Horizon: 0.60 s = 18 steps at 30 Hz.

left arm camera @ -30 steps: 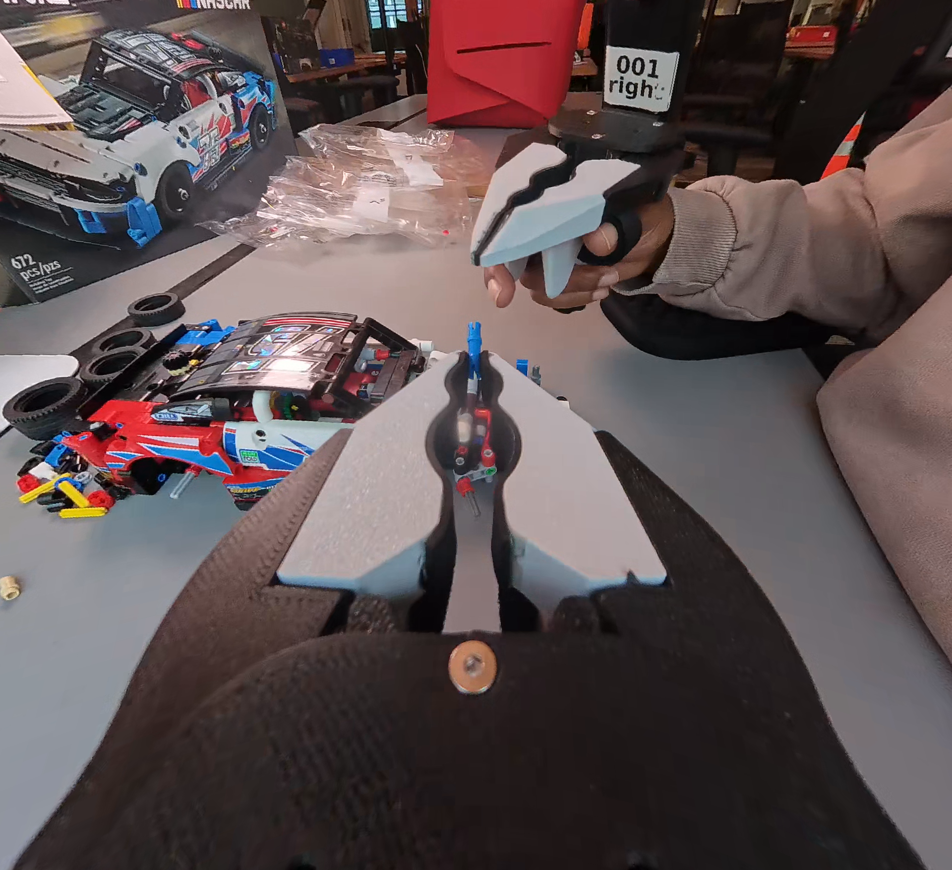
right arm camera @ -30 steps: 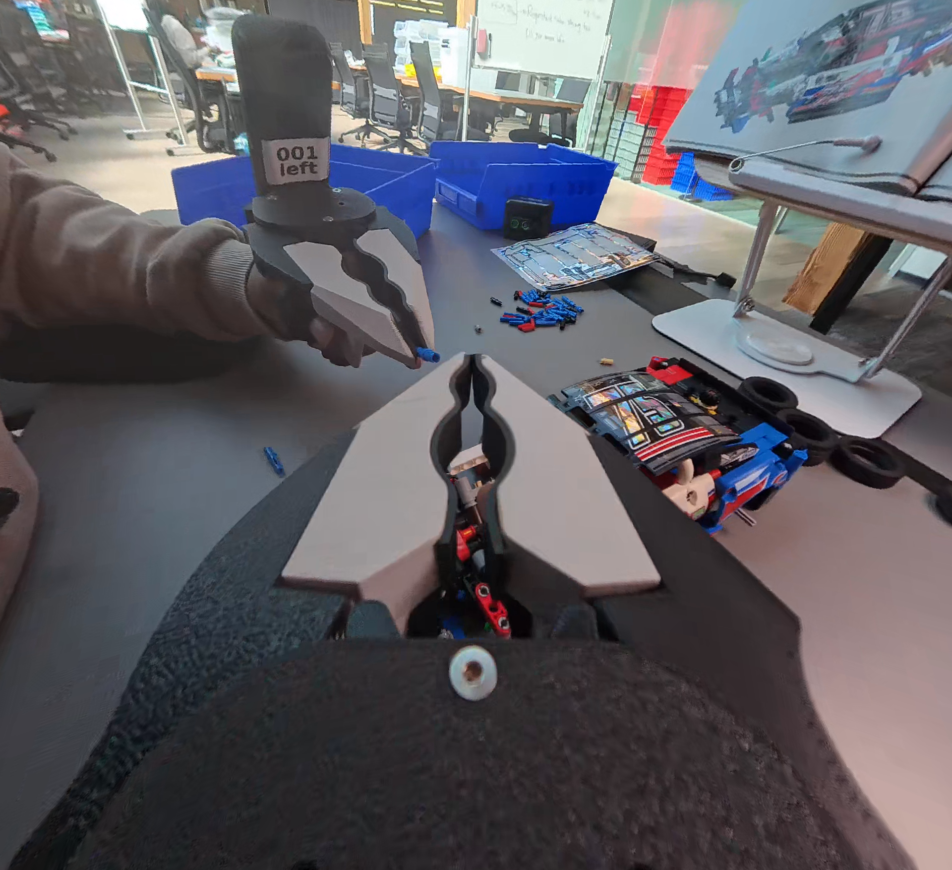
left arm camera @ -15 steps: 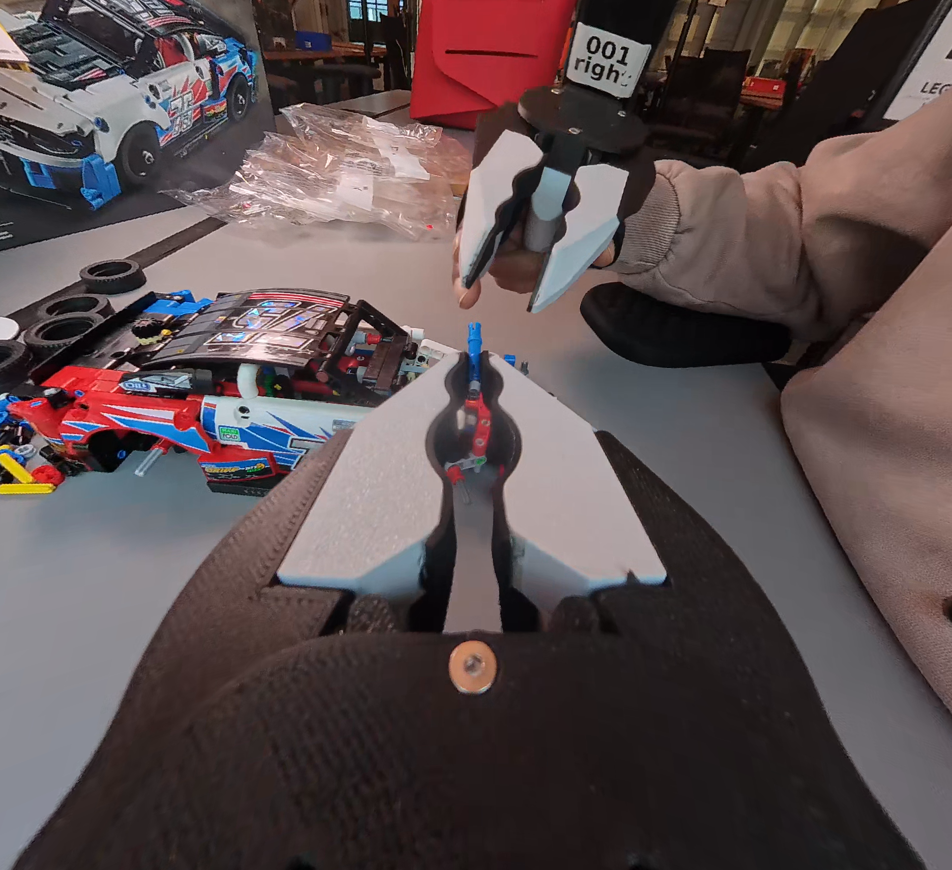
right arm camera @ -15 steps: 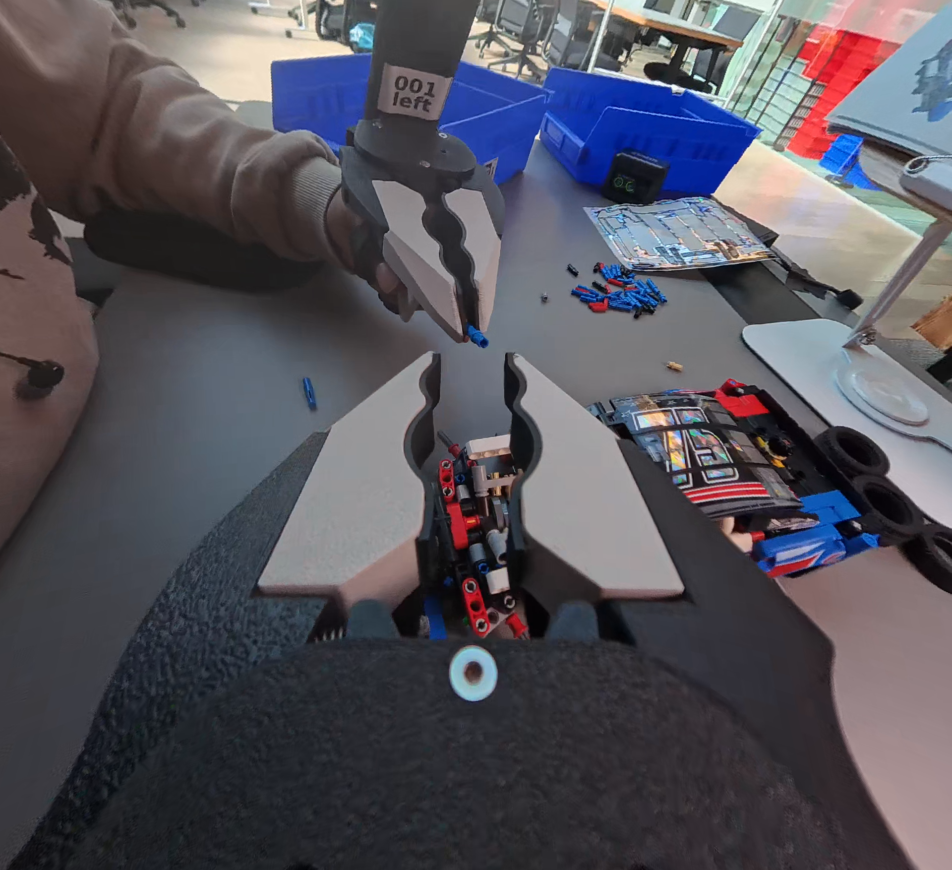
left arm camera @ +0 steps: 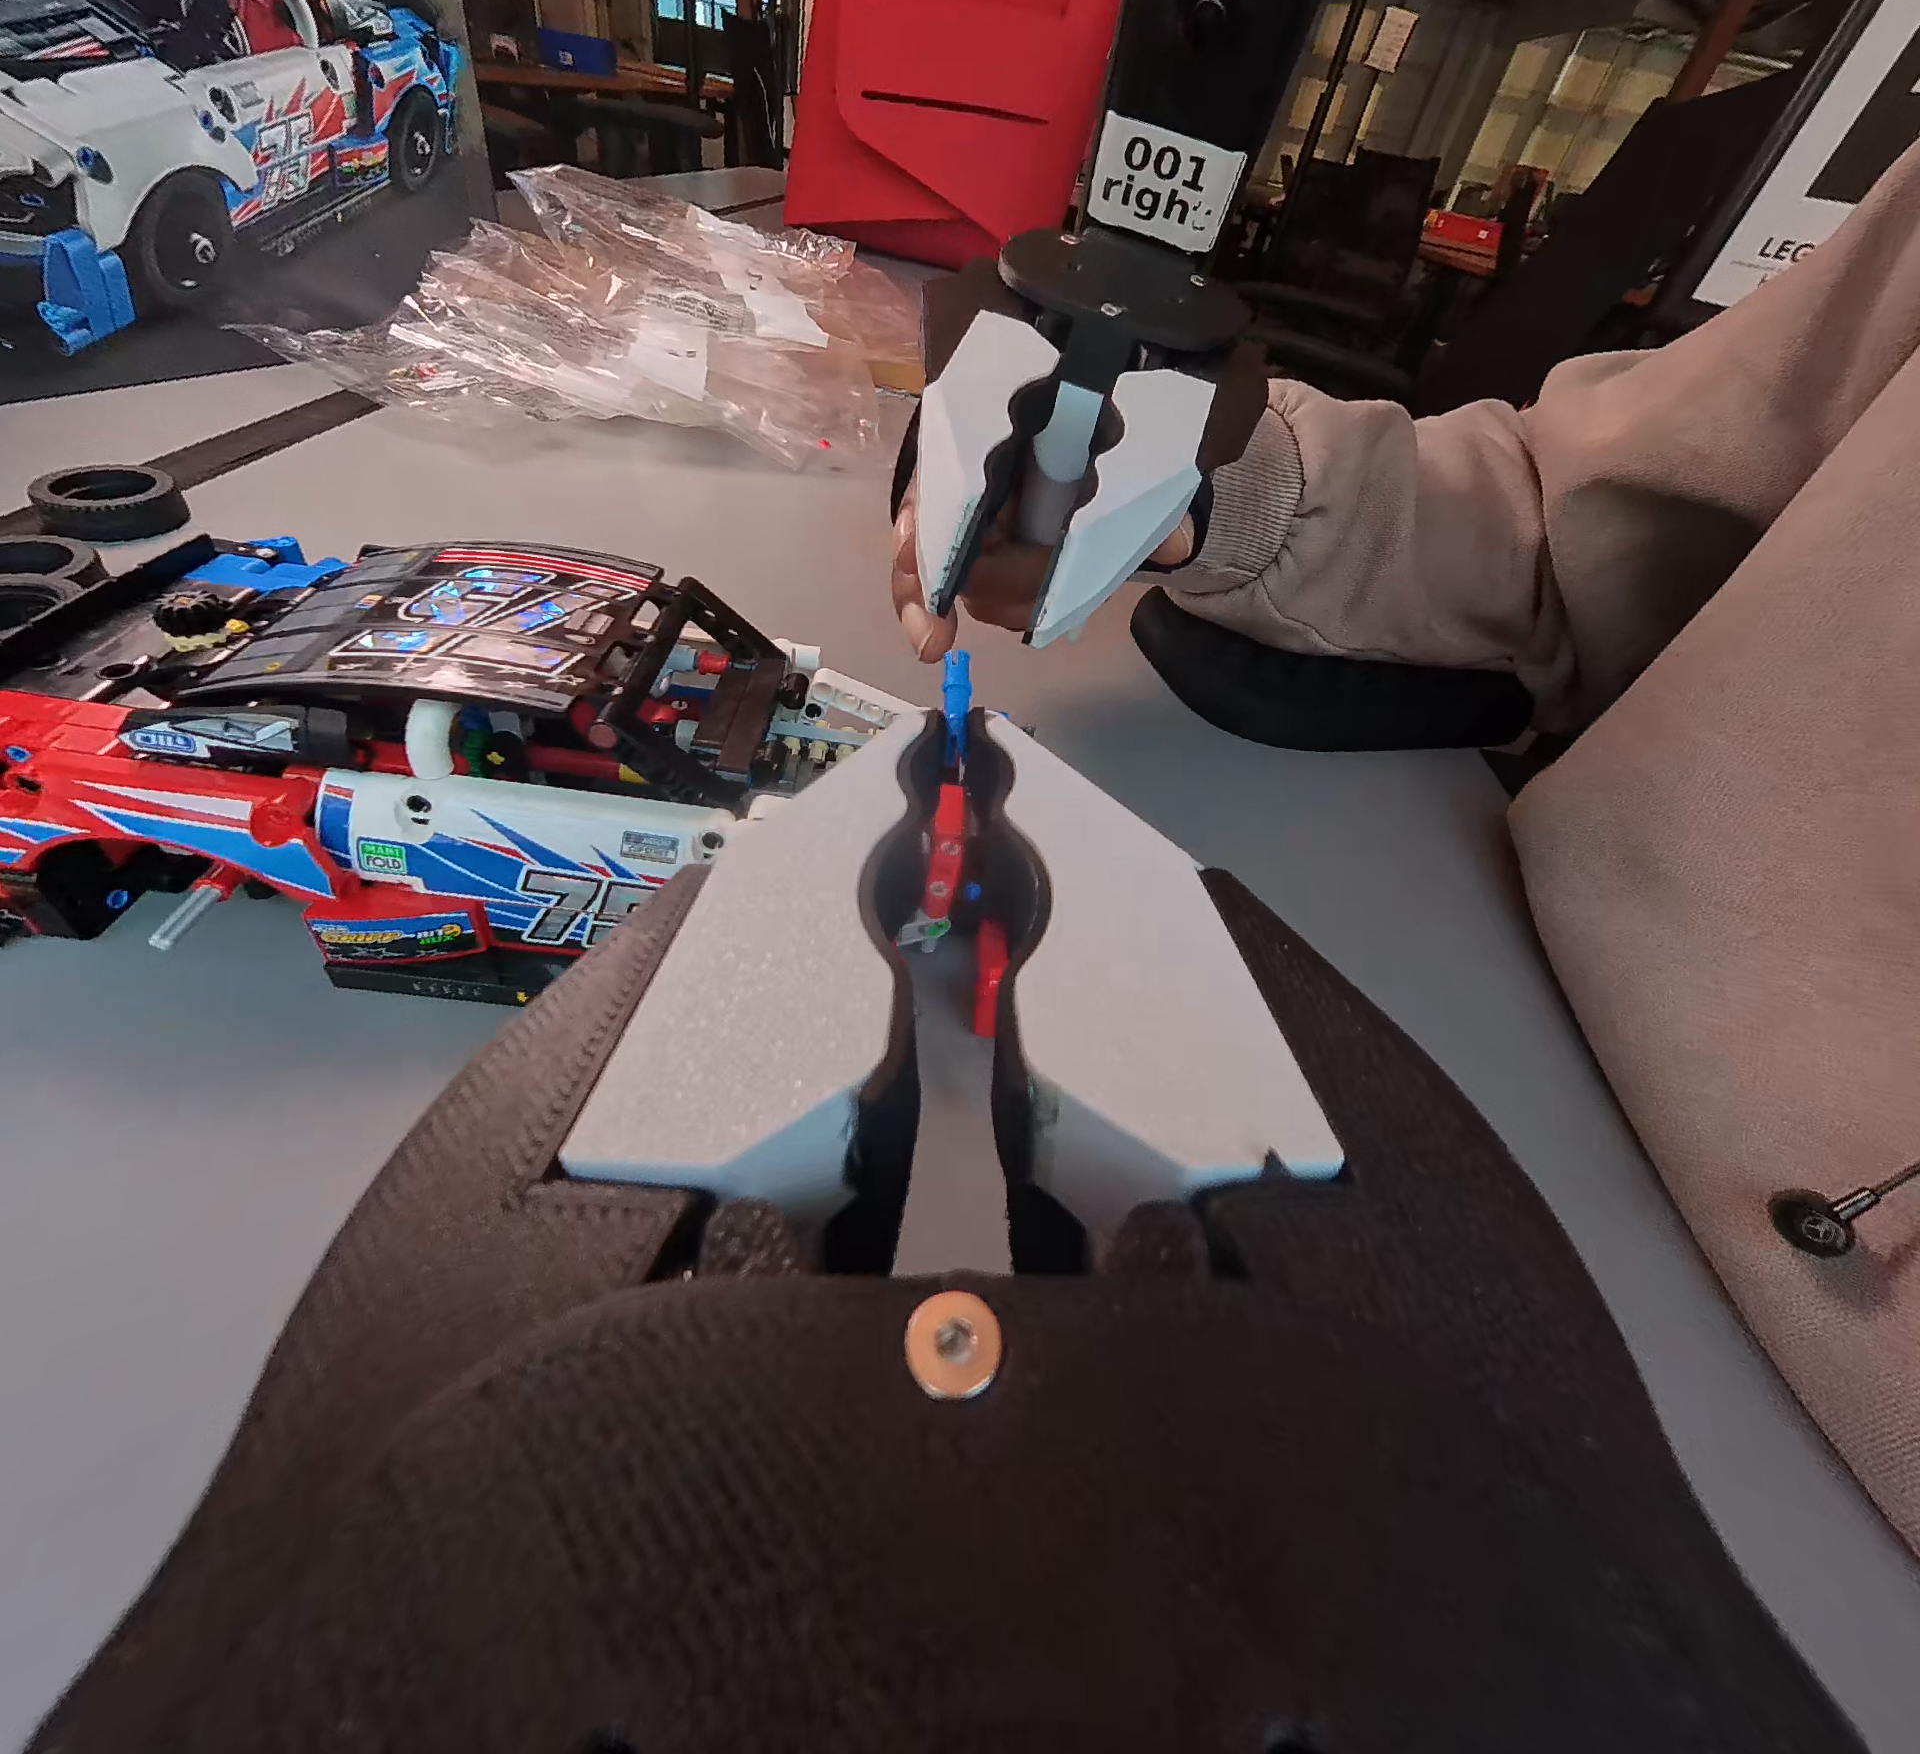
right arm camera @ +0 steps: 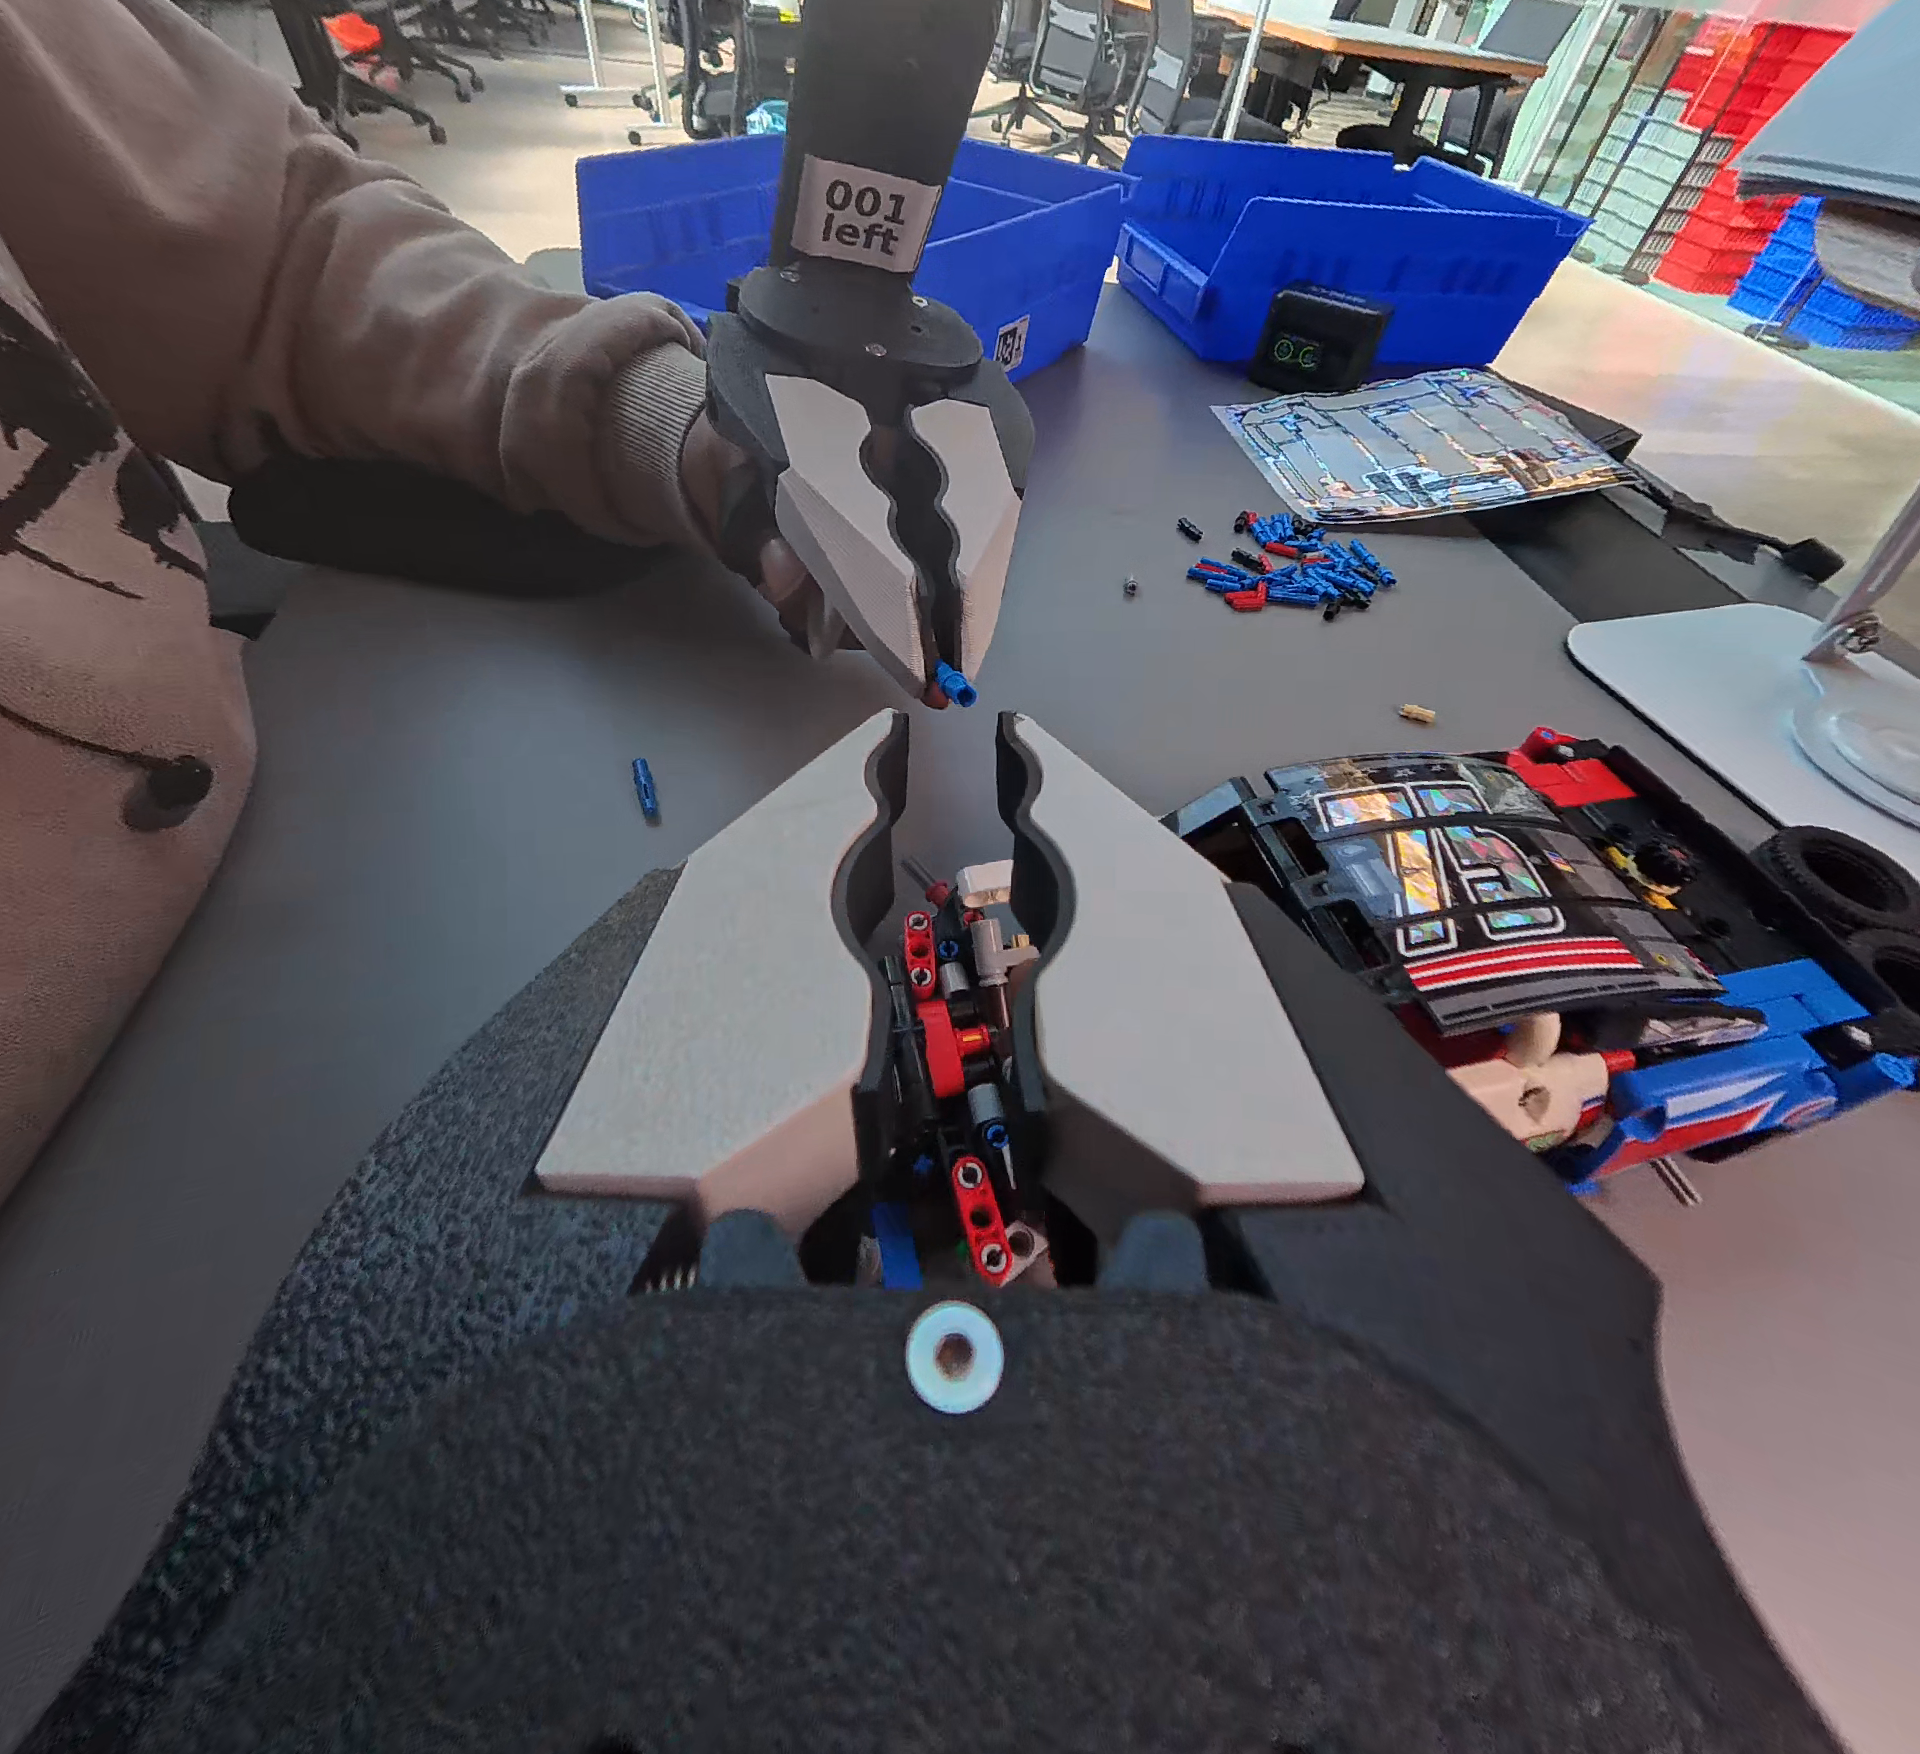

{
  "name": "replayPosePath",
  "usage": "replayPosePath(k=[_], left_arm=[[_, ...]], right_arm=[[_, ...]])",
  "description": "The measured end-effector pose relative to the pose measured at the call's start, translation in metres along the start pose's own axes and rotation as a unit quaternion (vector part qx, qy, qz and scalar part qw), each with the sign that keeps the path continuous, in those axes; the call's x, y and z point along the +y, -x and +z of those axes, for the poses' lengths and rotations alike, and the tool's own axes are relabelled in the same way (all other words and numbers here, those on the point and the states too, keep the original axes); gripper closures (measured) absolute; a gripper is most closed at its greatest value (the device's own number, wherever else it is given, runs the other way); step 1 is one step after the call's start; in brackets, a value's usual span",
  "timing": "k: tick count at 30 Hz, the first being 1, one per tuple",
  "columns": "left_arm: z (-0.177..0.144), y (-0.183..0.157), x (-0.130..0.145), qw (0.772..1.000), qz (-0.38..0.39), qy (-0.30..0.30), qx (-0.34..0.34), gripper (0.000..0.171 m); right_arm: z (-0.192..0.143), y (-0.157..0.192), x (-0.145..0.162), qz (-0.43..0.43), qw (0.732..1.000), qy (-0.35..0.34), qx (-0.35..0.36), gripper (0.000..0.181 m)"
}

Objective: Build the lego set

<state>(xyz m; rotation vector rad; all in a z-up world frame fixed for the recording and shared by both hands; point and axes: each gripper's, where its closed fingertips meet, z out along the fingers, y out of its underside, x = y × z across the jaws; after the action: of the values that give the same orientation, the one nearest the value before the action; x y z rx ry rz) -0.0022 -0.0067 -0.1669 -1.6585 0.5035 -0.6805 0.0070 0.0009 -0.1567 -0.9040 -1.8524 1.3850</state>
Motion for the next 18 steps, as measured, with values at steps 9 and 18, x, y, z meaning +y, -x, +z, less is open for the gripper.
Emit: replayPosePath(k=[9, 18], left_arm=[[0.005, -0.008, 0.004, 1.0, 0.017, 0.014, 0.009, 0.169], [0.008, -0.014, 0.009, 0.999, 0.033, 0.029, 0.017, 0.169]], right_arm=[[0.01, 0.01, 0.006, 0.005, 1.0, 0.009, -0.02, 0.169], [0.012, 0.014, 0.009, 0.006, 0.999, 0.015, -0.03, 0.177]])
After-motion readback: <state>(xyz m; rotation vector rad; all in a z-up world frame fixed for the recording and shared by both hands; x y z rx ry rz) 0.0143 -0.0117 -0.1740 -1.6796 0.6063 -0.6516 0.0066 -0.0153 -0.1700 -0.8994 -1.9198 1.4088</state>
